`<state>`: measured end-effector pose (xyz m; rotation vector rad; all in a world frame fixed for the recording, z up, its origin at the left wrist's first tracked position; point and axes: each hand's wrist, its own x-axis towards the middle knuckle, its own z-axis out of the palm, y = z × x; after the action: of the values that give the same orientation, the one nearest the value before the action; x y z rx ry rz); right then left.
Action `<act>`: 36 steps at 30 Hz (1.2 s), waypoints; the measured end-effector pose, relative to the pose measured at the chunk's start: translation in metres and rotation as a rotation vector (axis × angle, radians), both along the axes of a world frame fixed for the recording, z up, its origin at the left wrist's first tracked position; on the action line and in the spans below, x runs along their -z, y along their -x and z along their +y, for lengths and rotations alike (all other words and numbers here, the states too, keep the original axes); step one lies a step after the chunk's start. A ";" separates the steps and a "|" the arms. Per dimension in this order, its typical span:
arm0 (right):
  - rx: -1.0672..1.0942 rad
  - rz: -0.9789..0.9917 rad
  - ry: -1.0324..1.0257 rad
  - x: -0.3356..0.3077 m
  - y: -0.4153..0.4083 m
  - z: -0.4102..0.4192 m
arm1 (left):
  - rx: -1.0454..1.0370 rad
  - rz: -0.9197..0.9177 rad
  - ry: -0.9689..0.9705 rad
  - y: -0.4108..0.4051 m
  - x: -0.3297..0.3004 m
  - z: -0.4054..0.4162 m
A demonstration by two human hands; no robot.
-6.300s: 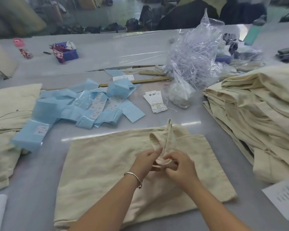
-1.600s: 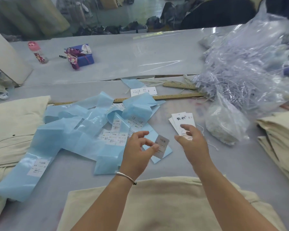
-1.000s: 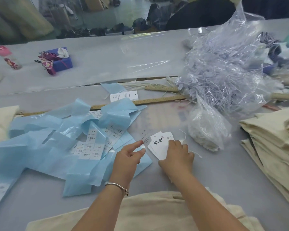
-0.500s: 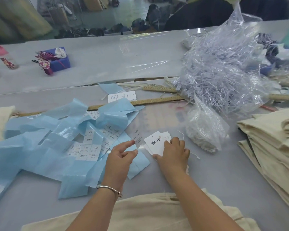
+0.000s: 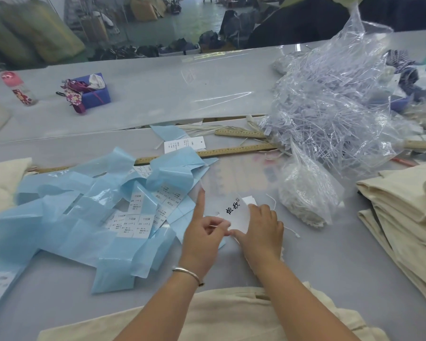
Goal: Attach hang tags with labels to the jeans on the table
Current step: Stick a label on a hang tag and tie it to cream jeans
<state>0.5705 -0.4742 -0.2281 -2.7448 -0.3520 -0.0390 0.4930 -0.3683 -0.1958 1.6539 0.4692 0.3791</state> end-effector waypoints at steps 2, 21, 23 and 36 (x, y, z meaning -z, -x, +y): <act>0.050 0.004 -0.173 0.007 0.002 -0.003 | 0.012 -0.014 -0.102 -0.017 0.009 -0.014; 0.132 -0.031 -0.598 0.012 0.002 -0.011 | -0.184 0.001 -0.096 -0.076 0.042 -0.042; 0.142 -0.028 -0.600 0.012 0.001 -0.011 | -0.180 -0.010 -0.101 -0.075 0.043 -0.043; 0.159 -0.280 -0.489 0.011 0.004 -0.008 | -0.202 -0.026 -0.114 -0.076 0.041 -0.041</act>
<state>0.5669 -0.4820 -0.2394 -2.2727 -0.1661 -0.4887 0.5687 -0.4095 -0.2372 1.7144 0.6065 0.5848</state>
